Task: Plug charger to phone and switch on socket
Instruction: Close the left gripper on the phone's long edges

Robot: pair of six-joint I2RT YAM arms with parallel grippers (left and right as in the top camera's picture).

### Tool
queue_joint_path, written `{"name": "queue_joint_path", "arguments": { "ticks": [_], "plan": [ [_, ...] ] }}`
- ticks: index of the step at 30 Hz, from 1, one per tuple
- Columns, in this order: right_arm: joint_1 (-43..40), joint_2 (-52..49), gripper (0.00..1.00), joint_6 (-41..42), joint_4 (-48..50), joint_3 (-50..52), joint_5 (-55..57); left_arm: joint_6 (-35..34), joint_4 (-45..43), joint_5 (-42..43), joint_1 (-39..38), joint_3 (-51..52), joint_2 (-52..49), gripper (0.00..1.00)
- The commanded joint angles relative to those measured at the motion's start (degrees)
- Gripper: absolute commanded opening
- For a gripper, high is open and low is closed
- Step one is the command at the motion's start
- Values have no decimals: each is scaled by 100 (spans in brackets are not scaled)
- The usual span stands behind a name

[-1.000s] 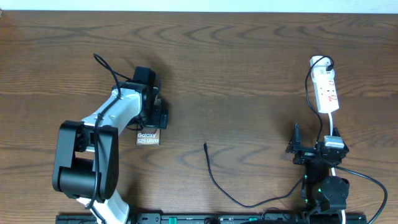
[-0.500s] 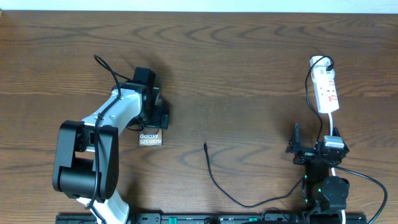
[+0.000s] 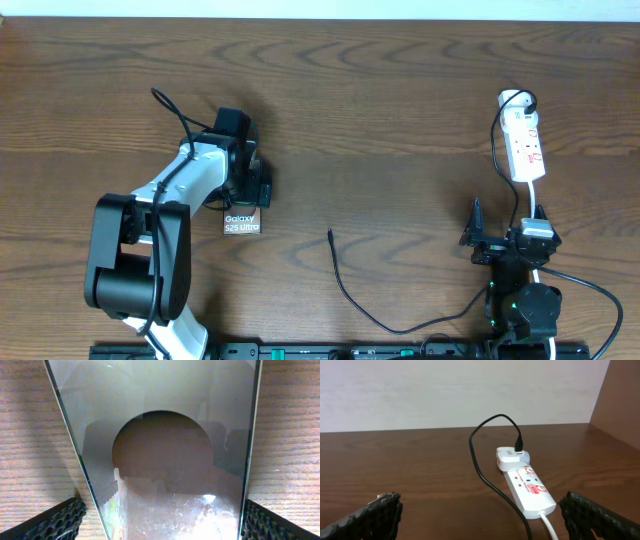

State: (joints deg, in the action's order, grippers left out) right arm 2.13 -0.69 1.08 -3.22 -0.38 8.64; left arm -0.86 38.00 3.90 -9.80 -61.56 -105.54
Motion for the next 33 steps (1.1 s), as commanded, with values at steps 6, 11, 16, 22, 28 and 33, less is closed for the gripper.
{"name": "queue_joint_path", "arguments": {
  "ticks": [6,11,16,22,28,33],
  "plan": [
    [59,24,99,37,-22,7,39,-7,7,433,-26,173,-155,98],
    [59,24,99,37,-22,7,42,-9,11,470,-26,173,-155,98],
    [59,24,99,37,-22,7,42,-9,28,472,-26,179,-155,98],
    [59,24,99,37,-22,7,42,-9,24,472,-26,227,-155,98],
    [59,24,99,37,-22,7,39,-9,4,476,-26,227,-155,99],
    [59,26,99,37,-22,7,39,-7,-24,748,-26,227,-155,94]
  ]
}}
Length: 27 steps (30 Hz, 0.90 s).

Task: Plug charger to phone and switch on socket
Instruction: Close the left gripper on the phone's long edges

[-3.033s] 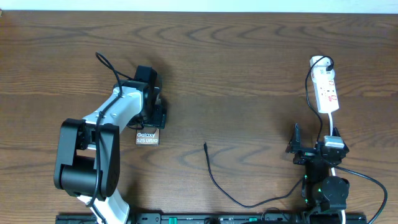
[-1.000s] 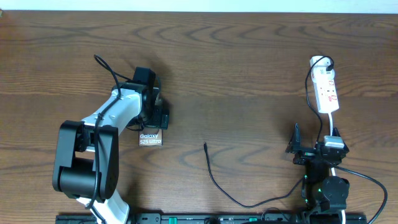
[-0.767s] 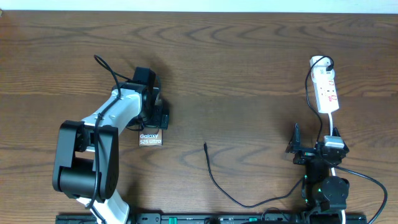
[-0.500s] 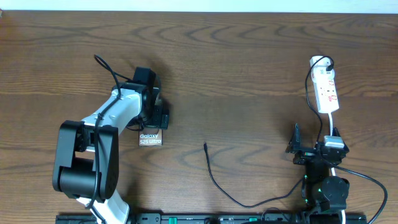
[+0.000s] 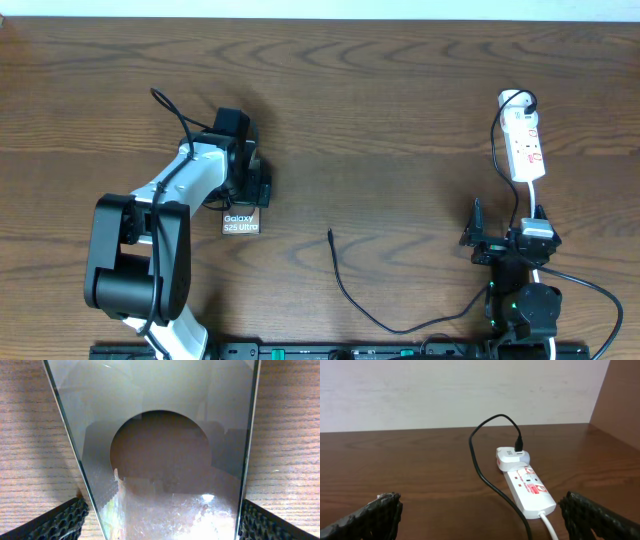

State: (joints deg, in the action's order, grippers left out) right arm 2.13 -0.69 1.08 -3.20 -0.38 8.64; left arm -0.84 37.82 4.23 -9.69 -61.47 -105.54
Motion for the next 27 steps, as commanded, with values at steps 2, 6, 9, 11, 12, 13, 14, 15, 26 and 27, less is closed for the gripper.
{"name": "queue_joint_path", "arguments": {
  "ticks": [2,6,9,11,12,13,14,15,26,27],
  "plan": [
    [59,24,99,37,-24,7,39,-9,-33,715,-37,219,-155,94],
    [59,24,99,37,-24,7,39,-9,-63,713,-37,219,-155,94],
    [59,24,99,37,-24,7,39,-9,-61,715,-37,219,-155,94],
    [59,26,99,37,-24,7,42,-9,-61,715,-37,219,-155,94],
    [59,24,99,39,-24,7,39,-9,-61,715,-37,219,-155,94],
    [59,24,99,37,-24,7,39,-9,-63,715,-37,219,-155,93],
    [59,24,99,37,-24,7,42,-9,-61,715,-37,219,-155,90],
    [59,24,99,39,-24,7,39,-9,-61,715,-37,219,-155,89],
    [59,24,99,37,-24,7,39,-9,-61,715,-37,219,-155,83],
    [59,24,99,37,-24,7,42,-7,-61,715,-37,219,-155,82]
  ]
}}
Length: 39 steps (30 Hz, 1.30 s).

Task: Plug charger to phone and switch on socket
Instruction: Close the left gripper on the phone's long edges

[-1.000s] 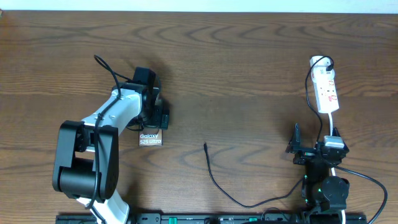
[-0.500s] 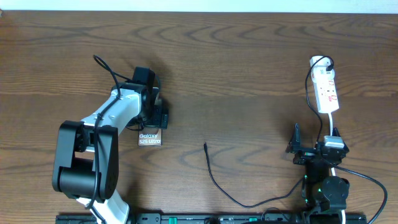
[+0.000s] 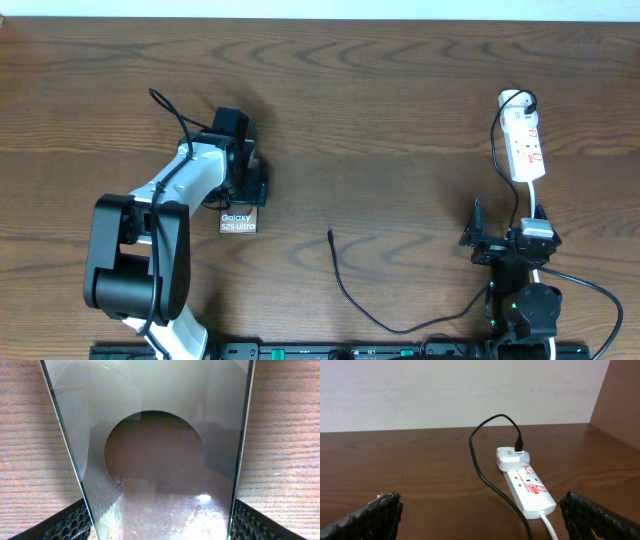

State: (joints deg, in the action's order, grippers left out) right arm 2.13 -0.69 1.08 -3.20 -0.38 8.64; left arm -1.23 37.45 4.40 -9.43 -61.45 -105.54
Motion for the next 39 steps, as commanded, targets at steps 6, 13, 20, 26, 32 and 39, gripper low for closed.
{"name": "queue_joint_path", "arguments": {
  "ticks": [6,13,20,26,32,39],
  "plan": [
    [59,24,99,37,-26,7,39,33,-24,697,-63,216,-155,77],
    [59,24,99,37,-24,7,39,33,-24,697,-63,216,-155,71],
    [59,24,99,37,-24,7,42,31,-24,697,-63,216,-155,66],
    [59,24,99,39,-24,7,42,33,-31,697,-61,216,-155,55],
    [59,24,99,37,-24,7,39,33,-50,695,-61,214,-153,38],
    [59,24,99,37,-24,7,39,33,-39,697,-61,90,-149,34]
  ]
}}
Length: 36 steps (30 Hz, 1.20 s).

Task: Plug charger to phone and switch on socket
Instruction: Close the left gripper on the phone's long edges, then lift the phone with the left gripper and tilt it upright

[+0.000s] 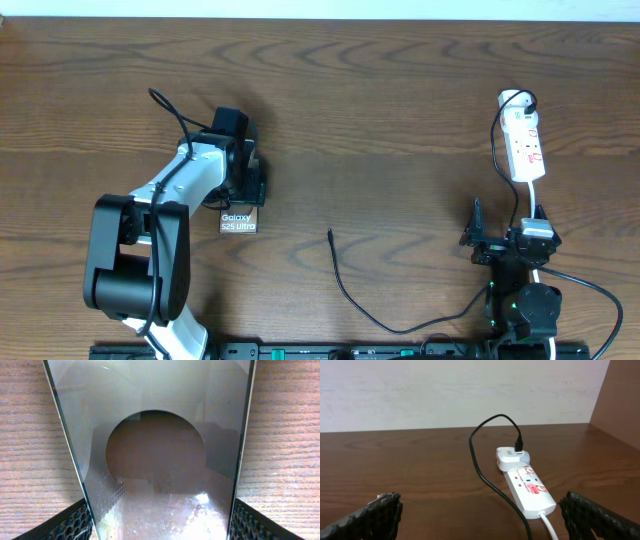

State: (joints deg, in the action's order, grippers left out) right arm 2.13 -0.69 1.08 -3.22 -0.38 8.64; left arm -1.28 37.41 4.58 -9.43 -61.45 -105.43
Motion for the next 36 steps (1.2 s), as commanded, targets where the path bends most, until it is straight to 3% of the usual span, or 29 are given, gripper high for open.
{"name": "queue_joint_path", "arguments": {
  "ticks": [1,24,27,30,35,36],
  "plan": [
    [59,24,99,37,-22,7,42,37,-15,680,-61,22,-151,34],
    [59,24,99,39,-22,7,39,-203,125,807,-59,-365,1445,30],
    [59,24,99,37,-22,7,42,-354,74,1510,35,-385,1770,30],
    [59,24,99,37,-22,7,39,-789,-125,2505,337,-385,1987,20],
    [59,24,99,37,-22,7,39,-1600,-634,4218,964,-385,2024,19],
    [59,24,99,37,-22,7,39,-1823,-785,4566,1106,-385,2024,15]
  ]
}}
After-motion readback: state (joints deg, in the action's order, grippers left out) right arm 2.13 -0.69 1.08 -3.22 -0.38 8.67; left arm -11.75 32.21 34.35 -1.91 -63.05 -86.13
